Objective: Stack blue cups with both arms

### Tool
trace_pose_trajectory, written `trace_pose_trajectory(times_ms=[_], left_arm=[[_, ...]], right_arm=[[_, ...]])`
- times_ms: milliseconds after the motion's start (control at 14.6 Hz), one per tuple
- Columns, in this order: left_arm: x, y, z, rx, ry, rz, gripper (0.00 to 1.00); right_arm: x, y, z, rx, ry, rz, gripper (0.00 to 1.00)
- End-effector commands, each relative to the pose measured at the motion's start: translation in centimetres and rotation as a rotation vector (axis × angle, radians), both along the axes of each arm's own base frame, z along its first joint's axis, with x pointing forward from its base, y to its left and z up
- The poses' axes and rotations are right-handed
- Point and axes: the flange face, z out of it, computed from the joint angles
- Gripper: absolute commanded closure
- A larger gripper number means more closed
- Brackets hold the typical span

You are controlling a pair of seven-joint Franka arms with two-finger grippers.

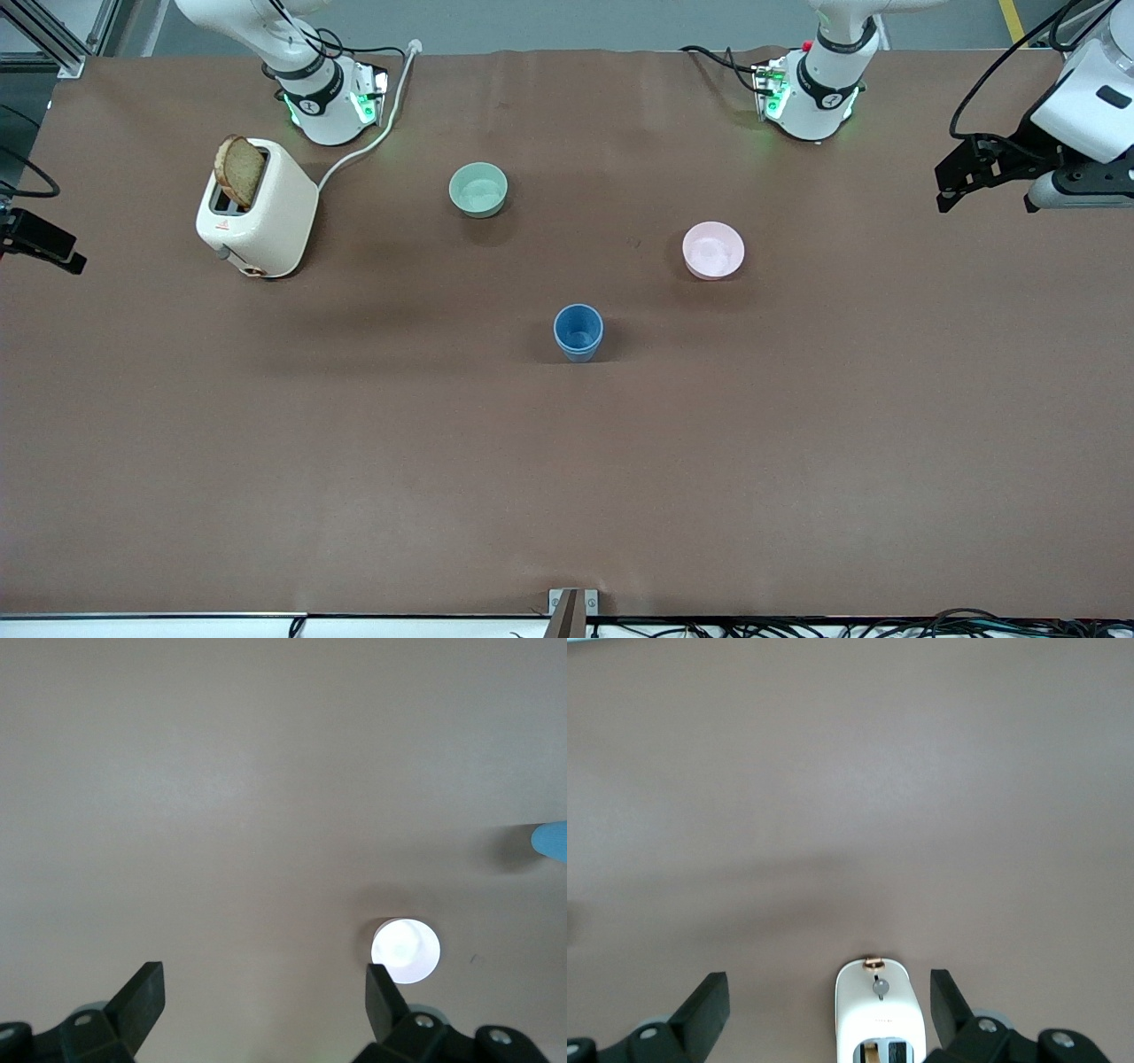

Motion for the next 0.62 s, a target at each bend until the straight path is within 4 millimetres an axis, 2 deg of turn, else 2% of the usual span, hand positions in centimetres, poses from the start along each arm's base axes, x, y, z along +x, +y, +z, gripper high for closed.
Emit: trace_pose_trajectory(times_ms=[0, 342, 548], left_arm=[[-0.2, 0.2, 0.5, 0.002, 0.015, -0.008, 0.00], [-0.2, 0.2, 0.5, 0.001, 0.017, -0.013, 0.00], [-0.3, 0.0, 0.6, -0.005, 0.018, -0.015, 0.00]], right_arm=[[-1.2, -0.1, 1.5, -0.004, -0.008, 0.006, 0.00], [-3.4, 1.8, 3.4, 0.018, 0.001, 0.045, 0.00], [-4.7, 1.6, 3.1, 0.022, 0.004, 0.042, 0.00]])
